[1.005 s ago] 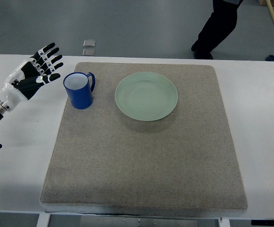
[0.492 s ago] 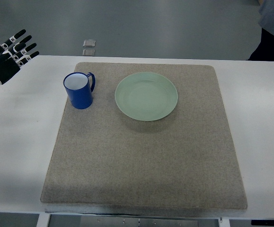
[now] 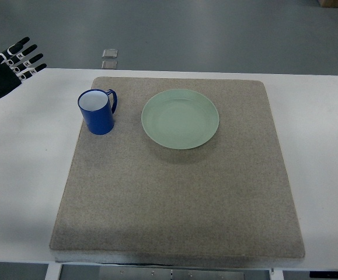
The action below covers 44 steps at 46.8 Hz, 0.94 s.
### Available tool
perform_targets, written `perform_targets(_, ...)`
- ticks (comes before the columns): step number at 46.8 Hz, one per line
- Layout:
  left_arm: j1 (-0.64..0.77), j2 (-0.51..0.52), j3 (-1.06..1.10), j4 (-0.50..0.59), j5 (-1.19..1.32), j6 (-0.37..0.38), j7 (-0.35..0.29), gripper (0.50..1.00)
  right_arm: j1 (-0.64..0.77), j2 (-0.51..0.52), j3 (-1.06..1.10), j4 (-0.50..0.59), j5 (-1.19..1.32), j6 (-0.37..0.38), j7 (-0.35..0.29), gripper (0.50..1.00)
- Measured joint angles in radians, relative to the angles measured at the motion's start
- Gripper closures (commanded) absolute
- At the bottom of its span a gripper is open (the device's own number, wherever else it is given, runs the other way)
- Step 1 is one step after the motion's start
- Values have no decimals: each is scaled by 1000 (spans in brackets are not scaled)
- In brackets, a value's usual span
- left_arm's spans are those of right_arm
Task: Place cup left of plate with left hand
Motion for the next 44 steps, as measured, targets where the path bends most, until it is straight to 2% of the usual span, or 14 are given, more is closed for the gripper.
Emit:
perform_targets(10, -17, -20, 6, 28, -1, 0, 0, 501, 1, 0, 1, 11, 0, 9, 0, 568)
perform_targets(44, -43, -70, 11, 27, 3, 0, -1, 501, -2, 0, -2, 30, -8, 13, 0, 568)
